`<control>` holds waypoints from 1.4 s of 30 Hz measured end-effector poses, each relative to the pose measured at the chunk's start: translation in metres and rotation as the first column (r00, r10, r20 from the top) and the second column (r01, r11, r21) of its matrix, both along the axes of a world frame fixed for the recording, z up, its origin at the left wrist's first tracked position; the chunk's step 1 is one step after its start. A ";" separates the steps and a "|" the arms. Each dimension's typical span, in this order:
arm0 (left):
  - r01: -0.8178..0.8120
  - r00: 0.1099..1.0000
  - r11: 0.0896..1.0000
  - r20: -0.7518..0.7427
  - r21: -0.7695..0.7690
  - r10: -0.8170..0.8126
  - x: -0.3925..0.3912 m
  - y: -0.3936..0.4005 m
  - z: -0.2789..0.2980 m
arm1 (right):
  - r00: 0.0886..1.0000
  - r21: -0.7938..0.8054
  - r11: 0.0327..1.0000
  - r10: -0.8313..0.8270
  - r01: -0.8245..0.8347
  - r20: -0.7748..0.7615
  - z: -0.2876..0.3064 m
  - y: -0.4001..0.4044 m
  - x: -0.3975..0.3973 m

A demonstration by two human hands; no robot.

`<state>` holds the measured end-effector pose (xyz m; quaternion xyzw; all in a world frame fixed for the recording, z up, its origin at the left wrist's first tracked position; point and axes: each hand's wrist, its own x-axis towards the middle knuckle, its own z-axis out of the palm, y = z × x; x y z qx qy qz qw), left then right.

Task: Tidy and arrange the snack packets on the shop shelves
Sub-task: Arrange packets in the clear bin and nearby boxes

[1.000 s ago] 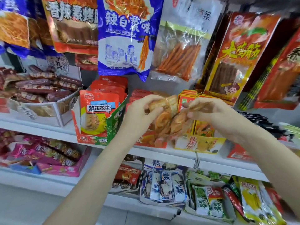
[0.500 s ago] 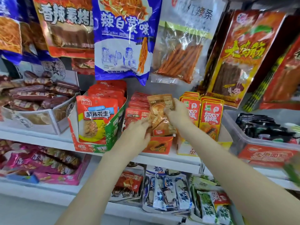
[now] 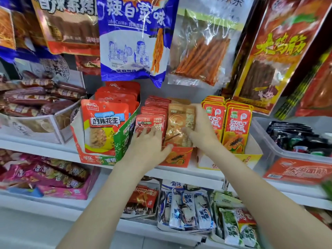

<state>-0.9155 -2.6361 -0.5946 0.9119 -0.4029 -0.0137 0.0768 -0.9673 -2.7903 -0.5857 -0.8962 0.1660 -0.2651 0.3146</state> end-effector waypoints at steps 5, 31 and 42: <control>0.000 0.998 0.999 0.055 0.034 -0.002 -0.006 0.001 0.001 | 0.995 -0.360 0.928 0.086 -0.100 -0.057 -0.006 0.002 0.006; 0.310 0.949 0.782 0.230 -0.540 -0.217 -0.040 0.052 -0.045 | 0.995 -0.211 0.977 0.007 0.014 0.101 -0.061 0.044 -0.143; -0.030 0.982 0.946 -0.167 0.322 0.088 -0.011 0.109 -0.154 | 0.826 -0.003 0.938 0.303 -0.346 -0.476 -0.193 0.095 -0.034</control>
